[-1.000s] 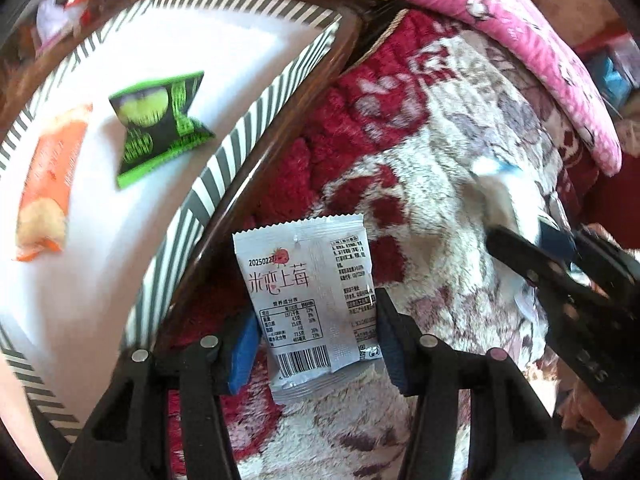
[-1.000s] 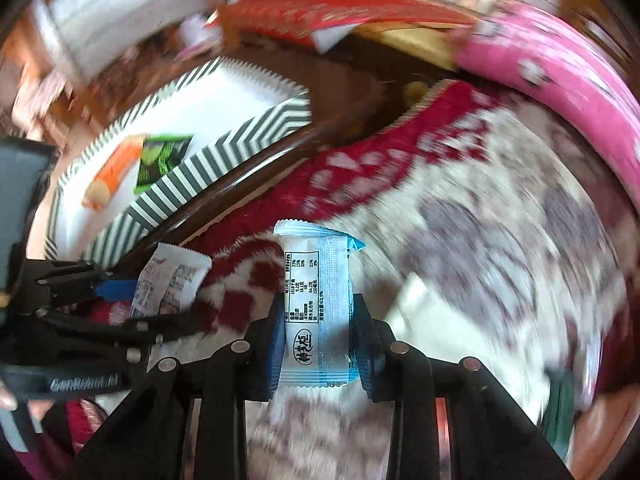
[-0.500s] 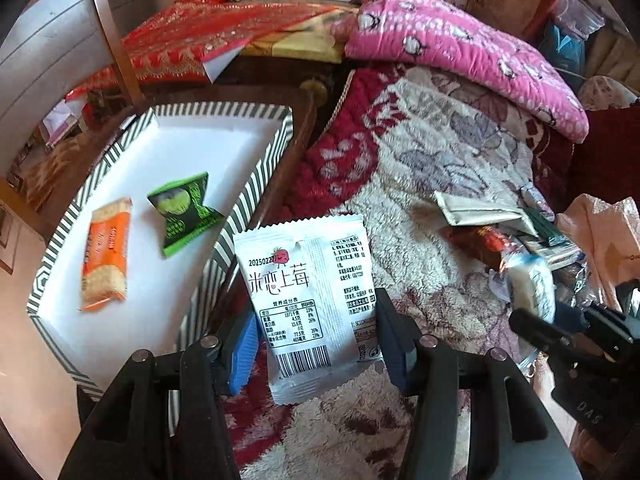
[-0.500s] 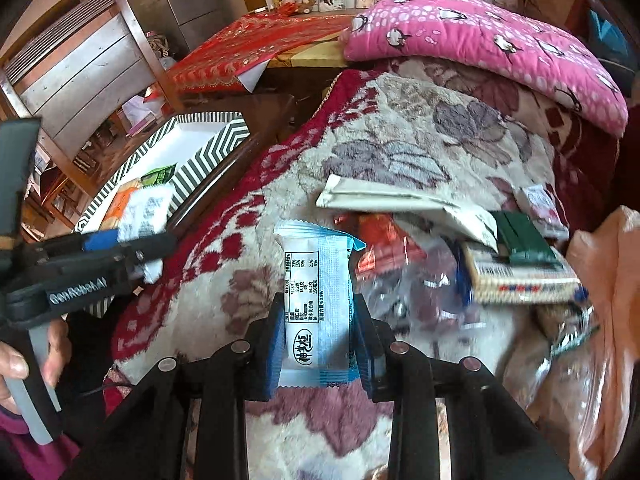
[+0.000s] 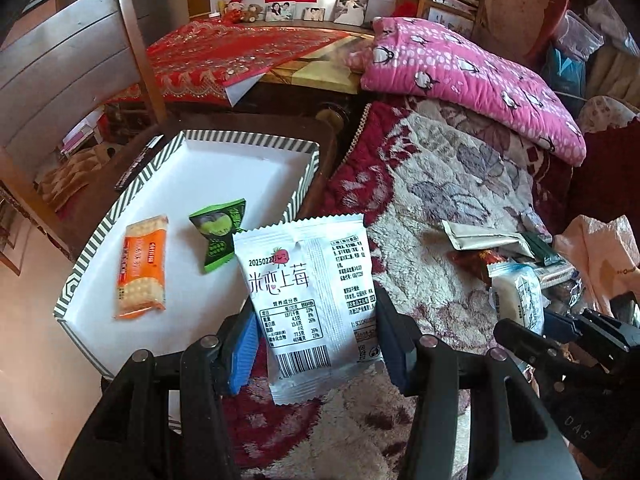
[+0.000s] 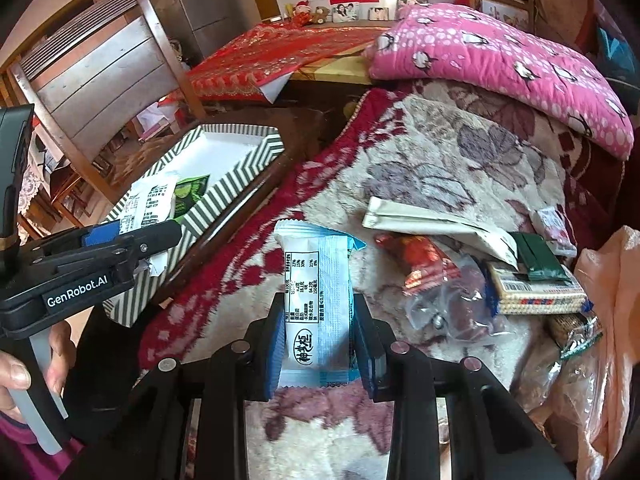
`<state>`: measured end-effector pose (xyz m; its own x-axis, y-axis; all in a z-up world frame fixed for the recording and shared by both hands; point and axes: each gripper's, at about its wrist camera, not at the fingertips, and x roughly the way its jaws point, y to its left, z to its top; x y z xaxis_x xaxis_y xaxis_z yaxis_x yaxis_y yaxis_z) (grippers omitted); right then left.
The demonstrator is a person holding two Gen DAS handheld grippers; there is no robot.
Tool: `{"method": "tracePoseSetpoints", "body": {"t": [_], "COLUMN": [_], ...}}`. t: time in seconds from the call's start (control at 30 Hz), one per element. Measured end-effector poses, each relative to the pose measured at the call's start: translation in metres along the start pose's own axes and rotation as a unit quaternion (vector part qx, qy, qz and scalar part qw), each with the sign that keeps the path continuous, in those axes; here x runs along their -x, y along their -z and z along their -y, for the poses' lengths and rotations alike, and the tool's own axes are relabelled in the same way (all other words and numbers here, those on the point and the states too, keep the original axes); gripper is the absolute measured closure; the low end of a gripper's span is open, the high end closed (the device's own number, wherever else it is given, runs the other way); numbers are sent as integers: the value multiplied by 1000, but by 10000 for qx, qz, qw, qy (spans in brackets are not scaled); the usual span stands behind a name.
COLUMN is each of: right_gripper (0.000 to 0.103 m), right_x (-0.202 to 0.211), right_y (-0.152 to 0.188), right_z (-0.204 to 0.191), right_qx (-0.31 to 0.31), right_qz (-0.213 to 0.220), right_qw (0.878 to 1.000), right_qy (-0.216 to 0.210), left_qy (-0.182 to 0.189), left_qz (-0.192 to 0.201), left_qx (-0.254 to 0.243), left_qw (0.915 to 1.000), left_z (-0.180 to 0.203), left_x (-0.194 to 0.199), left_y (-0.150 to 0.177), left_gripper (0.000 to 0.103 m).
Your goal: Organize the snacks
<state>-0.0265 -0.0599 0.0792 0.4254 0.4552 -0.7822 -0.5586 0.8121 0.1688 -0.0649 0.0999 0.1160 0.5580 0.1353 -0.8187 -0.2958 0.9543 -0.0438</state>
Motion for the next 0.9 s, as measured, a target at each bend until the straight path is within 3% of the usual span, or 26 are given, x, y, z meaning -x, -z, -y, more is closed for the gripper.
{"method": "tracePoseSetpoints", "body": {"t": [0.9], "right_gripper": [69], "right_x": [9], "right_y": [-7], "right_z": [-19], "right_qx": [171], "right_qz": [52], "right_qw": [9998], "right_qy": [33], "left_qy": [-51], "left_qz": [105], "left_qx": [-6], "left_qw": [9999], "left_z": [-2], "left_x": [13], "left_y": [-1], "left_gripper": [51]}}
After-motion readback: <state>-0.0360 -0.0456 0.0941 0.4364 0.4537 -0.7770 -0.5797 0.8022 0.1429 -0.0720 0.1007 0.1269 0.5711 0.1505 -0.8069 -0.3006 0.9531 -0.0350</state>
